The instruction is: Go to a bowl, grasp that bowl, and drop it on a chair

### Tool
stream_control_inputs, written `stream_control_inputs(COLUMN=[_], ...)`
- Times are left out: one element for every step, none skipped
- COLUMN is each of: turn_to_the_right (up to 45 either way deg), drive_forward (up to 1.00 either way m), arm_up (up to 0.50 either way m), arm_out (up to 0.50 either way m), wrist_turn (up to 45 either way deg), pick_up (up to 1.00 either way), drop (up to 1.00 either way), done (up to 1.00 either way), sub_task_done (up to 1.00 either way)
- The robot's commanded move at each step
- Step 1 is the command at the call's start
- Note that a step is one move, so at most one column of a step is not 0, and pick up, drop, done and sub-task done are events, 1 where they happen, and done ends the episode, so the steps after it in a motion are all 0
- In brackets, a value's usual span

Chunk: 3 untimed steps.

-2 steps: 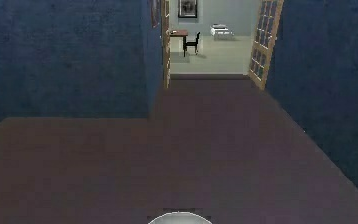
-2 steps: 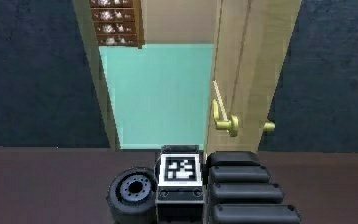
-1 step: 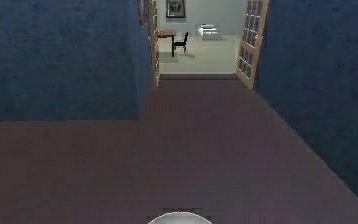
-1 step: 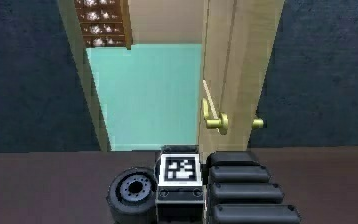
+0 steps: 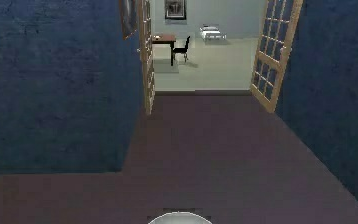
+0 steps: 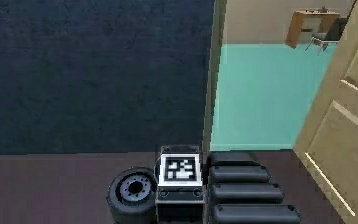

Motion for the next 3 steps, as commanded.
stream_control_inputs(turn_to_the_right=[3.0,0.0,0.0], drive_forward=[0.00,1.00,1.00], arm_up=[0.00,0.00,0.00], arm_out=[0.00,0.00,0.00], wrist_turn=[0.0,0.0,0.0], pick_up=[0.00,0.00,0.00], drop=[0.00,0.00,0.00], done=[0.00,0.00,0.00], sub_task_done=[0.00,0.00,0.00])
